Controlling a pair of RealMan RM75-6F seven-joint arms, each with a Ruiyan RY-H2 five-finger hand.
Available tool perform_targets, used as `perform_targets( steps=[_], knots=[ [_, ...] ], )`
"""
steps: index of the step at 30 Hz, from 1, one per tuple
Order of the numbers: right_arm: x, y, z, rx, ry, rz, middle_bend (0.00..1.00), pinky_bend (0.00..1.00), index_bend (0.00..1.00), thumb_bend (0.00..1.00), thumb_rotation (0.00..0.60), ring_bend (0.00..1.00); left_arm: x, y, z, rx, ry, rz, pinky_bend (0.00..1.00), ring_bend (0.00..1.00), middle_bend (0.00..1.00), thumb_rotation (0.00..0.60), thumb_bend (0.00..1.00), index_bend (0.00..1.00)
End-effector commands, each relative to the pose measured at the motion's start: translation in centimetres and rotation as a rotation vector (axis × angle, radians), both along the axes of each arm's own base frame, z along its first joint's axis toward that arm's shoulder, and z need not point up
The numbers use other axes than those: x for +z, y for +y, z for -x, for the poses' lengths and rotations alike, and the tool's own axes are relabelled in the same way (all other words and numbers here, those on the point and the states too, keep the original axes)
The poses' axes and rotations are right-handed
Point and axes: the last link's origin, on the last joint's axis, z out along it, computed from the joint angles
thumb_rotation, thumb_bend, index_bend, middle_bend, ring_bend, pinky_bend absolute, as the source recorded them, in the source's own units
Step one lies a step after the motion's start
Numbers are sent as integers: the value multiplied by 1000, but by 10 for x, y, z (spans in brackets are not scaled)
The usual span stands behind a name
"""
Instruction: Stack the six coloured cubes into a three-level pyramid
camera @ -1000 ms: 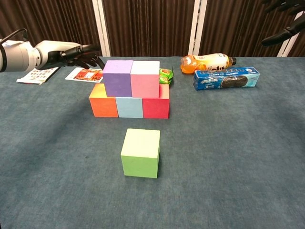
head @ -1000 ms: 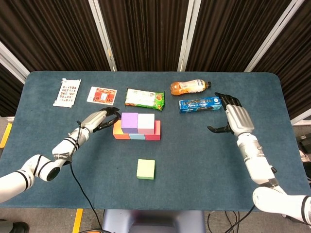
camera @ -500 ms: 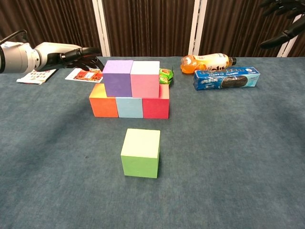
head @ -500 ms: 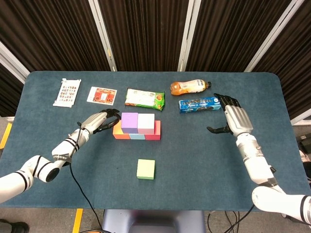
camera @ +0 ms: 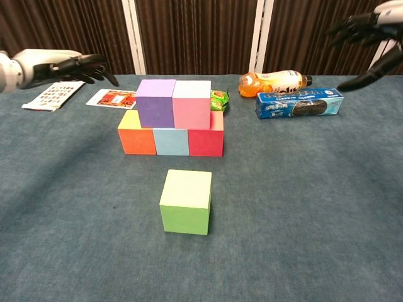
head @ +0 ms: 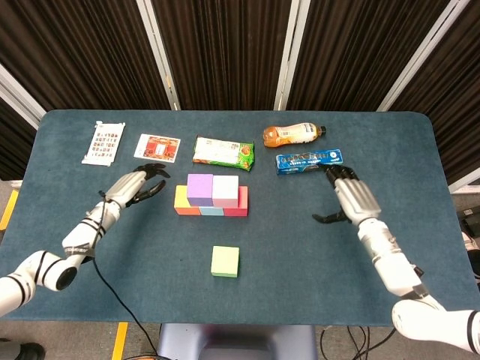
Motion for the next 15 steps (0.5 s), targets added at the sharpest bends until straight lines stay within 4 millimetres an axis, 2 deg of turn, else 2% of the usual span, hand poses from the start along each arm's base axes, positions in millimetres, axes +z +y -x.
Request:
perform_targets(
  steps=[1,9,12,15],
  knots=[
    [-18,19,-3,47,10,-100,181,136,108,276,600,25,15,-16,21,17,16,-72,35,0,74,0,314,243],
    [-56,64,-20,155,0,-312,179,214,168,275,600,41,35,-56,50,44,27,-186,38,0,84,0,318,244],
    [-75,74,-26,154,-32,-380,190,249,188,270,600,58,40,-71,56,40,20,-227,37,0,87,25,323,244],
    [-92,75,-33,166,-43,-376,199,262,216,267,600,66,43,-85,62,29,26,-247,38,0,87,44,326,242]
  ],
)
